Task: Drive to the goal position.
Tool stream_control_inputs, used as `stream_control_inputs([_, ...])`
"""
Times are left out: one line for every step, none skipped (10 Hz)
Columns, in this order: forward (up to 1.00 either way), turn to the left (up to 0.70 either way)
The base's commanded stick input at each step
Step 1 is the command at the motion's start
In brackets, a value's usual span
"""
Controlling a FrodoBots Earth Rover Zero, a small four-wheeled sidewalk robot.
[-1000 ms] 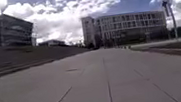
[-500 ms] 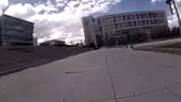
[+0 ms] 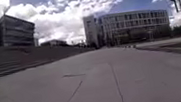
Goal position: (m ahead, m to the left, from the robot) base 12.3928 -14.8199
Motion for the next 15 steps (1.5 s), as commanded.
stream_control_inputs([0.7, 0.0])
stream_control_inputs([0.7, 0.0])
stream_control_inputs([0.7, -0.04])
stream_control_inputs([0.7, -0.35])
stream_control_inputs([0.7, -0.32])
stream_control_inputs([0.7, -0.14])
stream_control_inputs([0.7, -0.04])
stream_control_inputs([0.7, 0.0])
stream_control_inputs([0.7, 0.0])
stream_control_inputs([0.7, 0.0])
stream_control_inputs([0.7, 0.0])
stream_control_inputs([0.7, 0.0])
stream_control_inputs([0.7, 0.0])
stream_control_inputs([0.7, 0.0])
stream_control_inputs([0.7, 0.0])
